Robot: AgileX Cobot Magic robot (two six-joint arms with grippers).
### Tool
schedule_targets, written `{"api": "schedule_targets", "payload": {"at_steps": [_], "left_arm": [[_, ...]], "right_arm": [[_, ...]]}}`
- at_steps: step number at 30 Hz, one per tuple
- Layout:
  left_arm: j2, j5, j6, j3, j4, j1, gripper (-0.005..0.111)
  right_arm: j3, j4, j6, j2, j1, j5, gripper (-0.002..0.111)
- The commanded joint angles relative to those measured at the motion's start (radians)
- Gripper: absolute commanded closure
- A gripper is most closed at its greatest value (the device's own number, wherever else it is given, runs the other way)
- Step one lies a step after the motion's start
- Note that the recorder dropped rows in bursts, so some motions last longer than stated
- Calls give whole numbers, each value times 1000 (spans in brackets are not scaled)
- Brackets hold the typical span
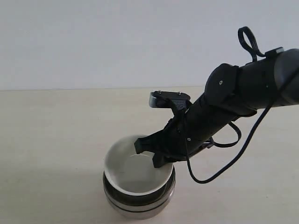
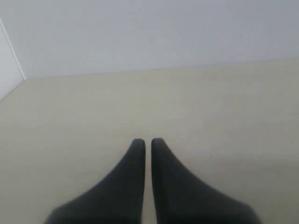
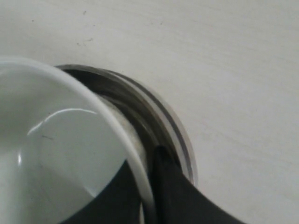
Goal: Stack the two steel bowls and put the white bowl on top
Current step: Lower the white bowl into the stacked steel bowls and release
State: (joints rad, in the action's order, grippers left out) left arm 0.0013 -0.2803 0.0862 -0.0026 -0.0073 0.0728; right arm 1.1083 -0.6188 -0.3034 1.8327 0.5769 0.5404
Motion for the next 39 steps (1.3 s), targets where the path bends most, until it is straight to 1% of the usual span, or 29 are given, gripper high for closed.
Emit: {"api": "schedule_targets", "payload": {"at_steps": [1,3,4,5,6,8,16,20,27,29,30,32,34,35,39], "left_arm": [[-1,3,0,3,-10,4,103],[-1,3,0,3,-10,4,103],[-1,3,0,3,-10,4,103],[-1,3,0,3,-10,4,103],[-1,3,0,3,-10,4,103],[-1,3,0,3,-10,4,103],[-1,3,0,3,-10,4,103],[-1,3,0,3,-10,4,103],[-1,3,0,3,-10,4,103],[-1,3,0,3,-10,4,103],[-1,3,0,3,-10,4,103],[-1,3,0,3,-10,4,103],[-1,3,0,3,-10,4,103],[-1,3,0,3,-10,4,103],[-1,3,0,3,-10,4,103]], "right_arm": [[9,-4,-11,-6,2,-10,108],[9,-6,-11,-6,2,-10,102],[9,-21,-11,-6,2,-10,92],[9,-22,-11,-6,2,-5,85],[9,-25,-13,-6,2,0,71],[9,-25,-13,-6,2,2,65],[69,-26,-27,-63,2,15,65],[71,-24,-27,-107,2,2,65],[71,5,-1,-108,2,15,65],[71,10,1,-108,2,24,66],[71,13,3,-104,2,29,69],[71,35,3,-87,2,39,83],[71,62,3,-62,2,44,99],[71,78,1,-53,2,38,109],[71,110,12,-36,2,-13,108]]}}
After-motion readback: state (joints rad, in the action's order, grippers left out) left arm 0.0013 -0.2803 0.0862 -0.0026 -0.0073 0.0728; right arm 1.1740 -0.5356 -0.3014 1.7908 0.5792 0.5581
